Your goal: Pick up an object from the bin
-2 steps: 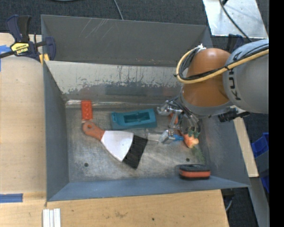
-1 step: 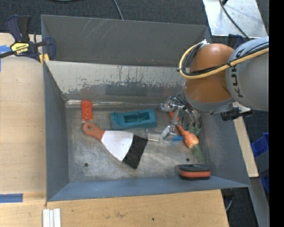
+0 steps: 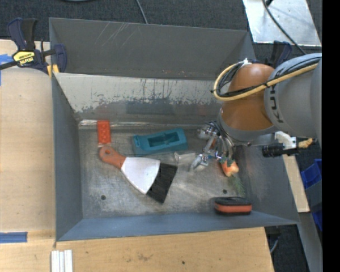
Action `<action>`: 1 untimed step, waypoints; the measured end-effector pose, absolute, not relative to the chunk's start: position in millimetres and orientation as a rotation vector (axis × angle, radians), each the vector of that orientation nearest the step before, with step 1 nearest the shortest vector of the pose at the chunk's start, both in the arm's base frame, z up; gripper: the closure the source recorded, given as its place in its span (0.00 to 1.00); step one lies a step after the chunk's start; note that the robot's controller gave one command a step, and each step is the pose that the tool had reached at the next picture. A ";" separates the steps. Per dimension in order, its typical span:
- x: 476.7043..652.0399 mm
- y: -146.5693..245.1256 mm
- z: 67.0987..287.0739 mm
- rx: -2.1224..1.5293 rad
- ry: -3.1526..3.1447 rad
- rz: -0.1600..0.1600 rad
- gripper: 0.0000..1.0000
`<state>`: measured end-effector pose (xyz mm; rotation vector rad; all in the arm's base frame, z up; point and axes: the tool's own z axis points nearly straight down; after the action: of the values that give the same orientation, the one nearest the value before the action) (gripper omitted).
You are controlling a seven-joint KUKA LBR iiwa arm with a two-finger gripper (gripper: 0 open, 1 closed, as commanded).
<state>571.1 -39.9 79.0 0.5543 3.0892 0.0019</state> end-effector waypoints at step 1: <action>570.1 -37.7 84.8 0.554 3.091 0.001 1.00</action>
Offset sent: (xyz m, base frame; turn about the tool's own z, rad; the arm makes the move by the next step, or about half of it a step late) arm 0.0000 0.0000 0.0000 0.0000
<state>570.1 -37.7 84.8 0.5537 3.0905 0.0007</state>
